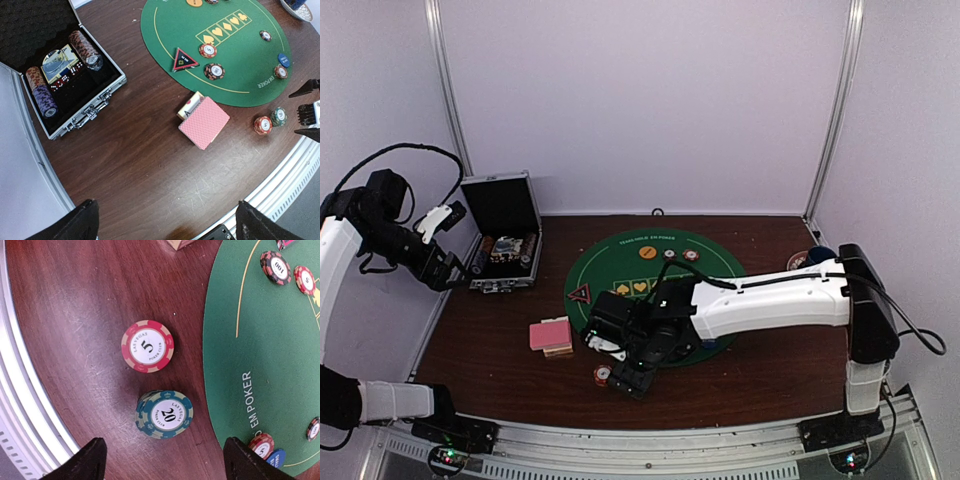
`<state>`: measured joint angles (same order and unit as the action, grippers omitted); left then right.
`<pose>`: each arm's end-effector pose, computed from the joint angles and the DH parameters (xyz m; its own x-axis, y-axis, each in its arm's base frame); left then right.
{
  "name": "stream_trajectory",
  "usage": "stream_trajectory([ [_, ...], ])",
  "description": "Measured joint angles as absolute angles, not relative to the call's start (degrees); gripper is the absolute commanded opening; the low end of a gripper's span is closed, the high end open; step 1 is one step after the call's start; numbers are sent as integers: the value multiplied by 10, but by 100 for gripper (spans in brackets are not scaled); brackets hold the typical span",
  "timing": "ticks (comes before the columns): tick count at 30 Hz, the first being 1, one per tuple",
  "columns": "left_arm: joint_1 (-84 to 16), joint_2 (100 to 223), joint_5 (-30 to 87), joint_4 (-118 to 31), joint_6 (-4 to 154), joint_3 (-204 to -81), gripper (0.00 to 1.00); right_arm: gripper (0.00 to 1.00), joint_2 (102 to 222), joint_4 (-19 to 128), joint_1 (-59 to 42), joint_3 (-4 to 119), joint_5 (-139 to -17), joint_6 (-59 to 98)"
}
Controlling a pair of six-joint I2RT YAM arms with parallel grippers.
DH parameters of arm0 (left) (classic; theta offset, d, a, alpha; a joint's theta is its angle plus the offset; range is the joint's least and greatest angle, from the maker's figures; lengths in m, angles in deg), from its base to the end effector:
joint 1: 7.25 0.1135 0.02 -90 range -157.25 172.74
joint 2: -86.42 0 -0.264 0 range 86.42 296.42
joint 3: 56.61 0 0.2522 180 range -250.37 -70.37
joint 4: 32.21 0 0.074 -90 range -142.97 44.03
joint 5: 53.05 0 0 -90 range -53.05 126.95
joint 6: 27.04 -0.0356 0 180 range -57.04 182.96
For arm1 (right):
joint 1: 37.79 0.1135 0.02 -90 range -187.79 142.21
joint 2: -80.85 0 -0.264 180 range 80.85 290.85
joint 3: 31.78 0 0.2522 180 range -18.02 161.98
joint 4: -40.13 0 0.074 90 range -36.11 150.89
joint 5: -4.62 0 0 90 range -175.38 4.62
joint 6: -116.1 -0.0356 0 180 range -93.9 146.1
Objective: Distribute texas hold em gaming equipment
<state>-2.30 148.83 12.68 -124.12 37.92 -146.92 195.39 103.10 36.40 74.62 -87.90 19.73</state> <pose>0.1679 -0.0001 0.3698 -0.7687 0.3207 -0.5534 0.4703 0.8698 -0.1493 0.1145 0.3987 0.2143 -0.3624 -0.8730 -0.3264 -0.9229 0.3851 -0.0054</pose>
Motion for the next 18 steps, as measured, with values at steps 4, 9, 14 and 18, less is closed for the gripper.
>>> stream_trajectory([
  [4,-23,1488,127,-1241,379,-1469,98,88,1954,1022,349,746,-858,194],
  [9,-23,1488,127,-1241,379,-1469,98,85,1955,1008,333,742,-834,196],
  [14,-23,1488,127,-1241,379,-1469,98,79,1971,1000,328,742,-814,202],
  [18,-23,1488,127,-1241,379,-1469,98,76,1983,996,328,738,-804,204],
])
